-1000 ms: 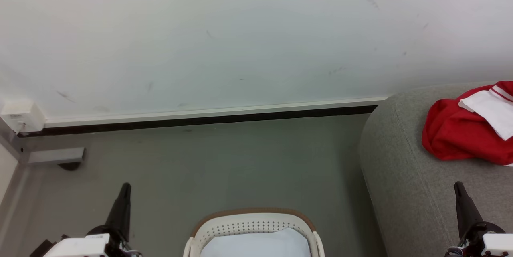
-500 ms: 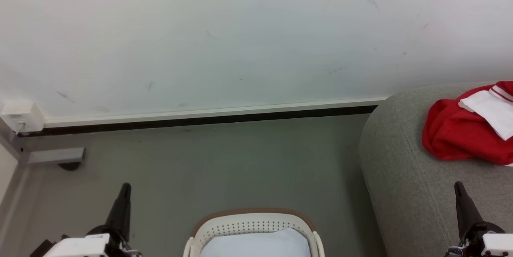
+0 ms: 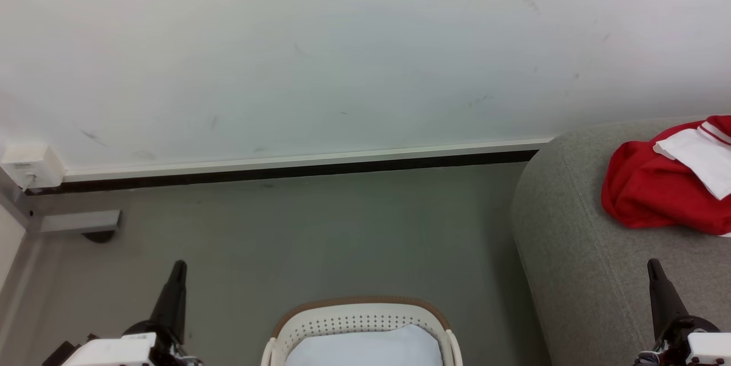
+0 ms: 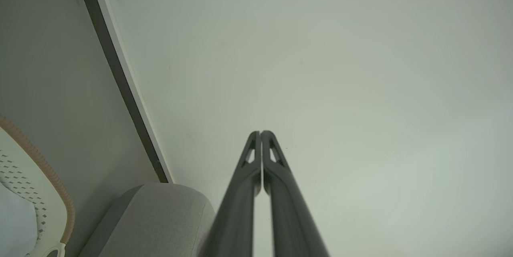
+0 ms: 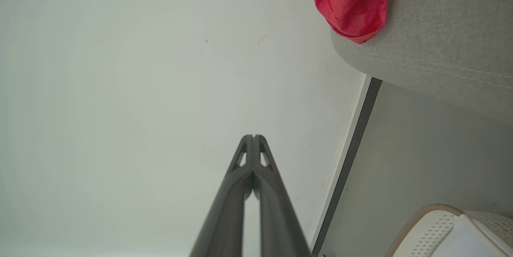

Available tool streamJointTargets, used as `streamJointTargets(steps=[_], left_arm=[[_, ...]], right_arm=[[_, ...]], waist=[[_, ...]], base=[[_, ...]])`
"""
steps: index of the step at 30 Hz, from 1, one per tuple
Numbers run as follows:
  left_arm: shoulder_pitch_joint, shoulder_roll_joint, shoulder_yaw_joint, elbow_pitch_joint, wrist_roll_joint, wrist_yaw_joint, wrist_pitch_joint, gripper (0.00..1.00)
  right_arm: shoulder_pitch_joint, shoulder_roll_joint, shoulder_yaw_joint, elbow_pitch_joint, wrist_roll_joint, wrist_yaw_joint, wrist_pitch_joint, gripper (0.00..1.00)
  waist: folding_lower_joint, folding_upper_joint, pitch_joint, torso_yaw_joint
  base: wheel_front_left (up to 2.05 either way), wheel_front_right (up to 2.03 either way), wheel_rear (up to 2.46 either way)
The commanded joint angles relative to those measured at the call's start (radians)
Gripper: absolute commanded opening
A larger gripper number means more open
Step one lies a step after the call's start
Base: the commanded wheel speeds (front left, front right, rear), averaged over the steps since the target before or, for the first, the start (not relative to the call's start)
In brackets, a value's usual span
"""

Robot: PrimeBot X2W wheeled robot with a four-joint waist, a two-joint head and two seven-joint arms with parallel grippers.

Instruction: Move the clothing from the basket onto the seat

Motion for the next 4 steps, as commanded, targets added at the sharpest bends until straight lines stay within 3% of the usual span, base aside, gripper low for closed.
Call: streamJointTargets(steps=[1, 4], left_arm=[[-0.009, 0.005, 0.002, -0.003, -0.014, -0.004, 0.004, 0.0], [-0.009, 0.005, 0.002, -0.003, -0.014, -0.004, 0.004, 0.0]], right_arm=[[-0.013, -0.008, -0.004, -0.005, 0.001, -0.002, 0.003, 0.0], [-0.013, -0.008, -0.004, -0.005, 0.001, -0.002, 0.003, 0.0]], waist=[[0.0, 0.0, 0.0, 0.0], [0.0, 0.0, 0.0, 0.0]], base=[[0.0, 0.0, 0.0], [0.0, 0.0, 0.0]])
